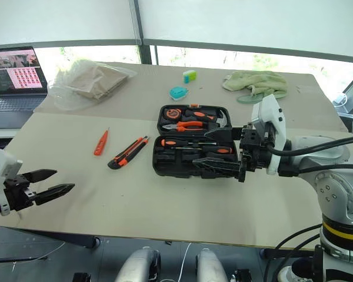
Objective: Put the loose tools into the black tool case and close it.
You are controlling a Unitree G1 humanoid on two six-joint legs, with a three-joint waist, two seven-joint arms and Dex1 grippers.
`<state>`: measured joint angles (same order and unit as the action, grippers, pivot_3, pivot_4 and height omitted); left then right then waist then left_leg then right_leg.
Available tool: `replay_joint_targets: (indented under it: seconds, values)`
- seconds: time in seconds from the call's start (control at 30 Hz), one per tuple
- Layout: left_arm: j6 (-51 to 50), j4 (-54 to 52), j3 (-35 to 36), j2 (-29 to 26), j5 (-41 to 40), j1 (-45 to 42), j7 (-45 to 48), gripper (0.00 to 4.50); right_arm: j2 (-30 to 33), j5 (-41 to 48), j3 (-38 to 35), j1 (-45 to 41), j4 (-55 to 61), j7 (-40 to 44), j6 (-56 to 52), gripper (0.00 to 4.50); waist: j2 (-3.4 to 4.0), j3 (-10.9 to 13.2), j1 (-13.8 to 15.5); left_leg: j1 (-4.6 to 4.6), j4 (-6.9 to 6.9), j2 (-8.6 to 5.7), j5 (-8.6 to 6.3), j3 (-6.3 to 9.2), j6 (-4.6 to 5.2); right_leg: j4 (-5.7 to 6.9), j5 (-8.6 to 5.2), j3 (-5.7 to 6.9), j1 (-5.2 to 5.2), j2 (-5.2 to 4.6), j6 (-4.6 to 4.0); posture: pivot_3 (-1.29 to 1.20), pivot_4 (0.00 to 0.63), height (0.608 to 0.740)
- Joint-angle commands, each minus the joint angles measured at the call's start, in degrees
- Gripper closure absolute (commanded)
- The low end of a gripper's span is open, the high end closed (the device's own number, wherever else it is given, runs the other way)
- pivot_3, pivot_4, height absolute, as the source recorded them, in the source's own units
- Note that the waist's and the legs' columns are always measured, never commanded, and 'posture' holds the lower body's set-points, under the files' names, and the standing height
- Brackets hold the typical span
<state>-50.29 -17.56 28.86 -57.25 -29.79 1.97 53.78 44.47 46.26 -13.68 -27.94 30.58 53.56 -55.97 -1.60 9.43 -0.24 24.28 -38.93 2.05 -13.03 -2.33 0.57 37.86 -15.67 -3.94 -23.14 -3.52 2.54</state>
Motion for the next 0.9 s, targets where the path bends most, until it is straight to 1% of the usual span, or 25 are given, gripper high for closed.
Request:
replay_joint_targets:
  seconds: [0.03,0.07,0.1,0.17,0.23,0.3,0.4,0.53,0.67,0.77,0.9]
  values:
    - [-11.47,4.67,-9.46,-3.89,1.54,-14.13,-6.61,0.00,-0.25,1.94,-1.54,0.75,2.65,-2.44,1.74,0.01,-0.01,0.01,0.09,-0.01,0.01,-0.07,0.00,-0.01,0.00,-0.01,0.00,0.00,-0.01,0.03,0.00,0.00,0.150,0.740]
    - [-16.38,6.65,-12.48,-2.87,1.59,-19.97,-9.01,0.00,-0.54,2.29,-1.76,1.20,2.94,-3.22,1.77,0.01,-0.02,0.01,0.11,-0.01,0.01,-0.10,0.00,-0.01,0.00,0.00,0.00,0.00,0.01,0.02,0.01,0.00,0.150,0.740]
    - [-19.84,8.14,-14.59,-2.17,1.57,-24.00,-10.58,0.00,-0.74,2.52,-1.81,1.49,3.13,-3.84,1.81,0.01,-0.03,0.02,0.09,0.01,0.01,-0.09,0.00,0.01,0.00,0.00,0.00,0.00,-0.02,0.04,0.01,0.00,0.150,0.740]
    - [-26.12,12.61,-21.12,-0.07,3.26,-34.70,-13.55,0.00,-1.06,1.51,-1.38,3.51,3.80,-5.13,2.67,0.01,-0.06,0.02,-0.07,0.06,0.01,-0.10,0.00,0.02,0.01,0.01,0.00,0.00,-0.03,0.08,0.03,0.00,0.150,0.740]
    - [-30.74,20.69,-25.97,2.98,6.49,-45.53,-17.73,0.00,-1.44,1.44,-1.03,5.26,4.76,-6.39,3.19,0.01,-0.19,0.08,0.00,0.13,-0.01,-0.14,0.00,0.08,0.01,0.04,-0.01,0.02,-0.05,0.10,0.05,0.00,0.150,0.740]
    - [-30.30,29.76,-30.16,5.31,10.64,-53.50,-21.11,0.00,-1.75,2.21,-1.04,6.21,5.80,-7.52,3.40,0.01,-0.28,0.13,-0.04,0.18,-0.03,-0.15,0.01,0.10,0.01,0.07,-0.01,0.02,-0.10,0.13,0.05,0.00,0.150,0.740]
    - [-29.63,41.43,-35.12,9.25,13.53,-62.23,-21.75,0.00,-2.10,3.32,-1.40,7.02,7.12,-9.27,3.59,0.01,-0.29,0.15,-0.78,0.26,-0.04,-0.19,0.01,0.10,0.01,0.07,-0.01,-0.01,-0.19,0.12,0.05,0.00,0.150,0.740]
    - [-27.78,55.00,-38.37,13.87,16.23,-69.75,-20.97,0.00,-2.44,3.89,-1.27,7.09,7.94,-11.44,3.98,0.01,-0.30,0.15,-0.70,0.36,-0.02,-0.20,0.01,0.12,0.01,0.07,-0.02,0.01,-0.29,0.12,0.05,0.00,0.150,0.740]
    - [-21.57,67.60,-40.22,17.78,20.09,-74.32,-21.26,0.00,-2.74,5.24,-1.75,7.22,9.14,-13.53,3.83,0.01,-0.32,0.16,-0.66,0.65,-0.05,-0.20,0.03,0.10,0.00,0.13,-0.01,-0.01,-0.61,0.12,0.05,0.00,0.150,0.740]
    - [-17.29,73.29,-41.64,19.75,22.93,-75.83,-20.36,0.00,-2.98,6.67,-2.47,7.80,9.92,-15.56,3.66,0.01,-0.32,0.16,-0.52,1.03,-0.11,-0.23,0.10,0.10,-0.04,0.23,0.00,-0.01,-1.01,0.10,0.04,0.00,0.150,0.740]
    - [-15.36,78.66,-41.48,22.34,24.91,-76.85,-18.92,0.00,-2.84,7.71,-2.43,9.08,11.25,-17.24,4.06,0.01,-0.32,0.16,-0.43,1.09,-0.11,-0.24,0.10,0.09,-0.04,0.20,0.00,0.00,-1.01,0.08,0.04,0.00,0.150,0.740]
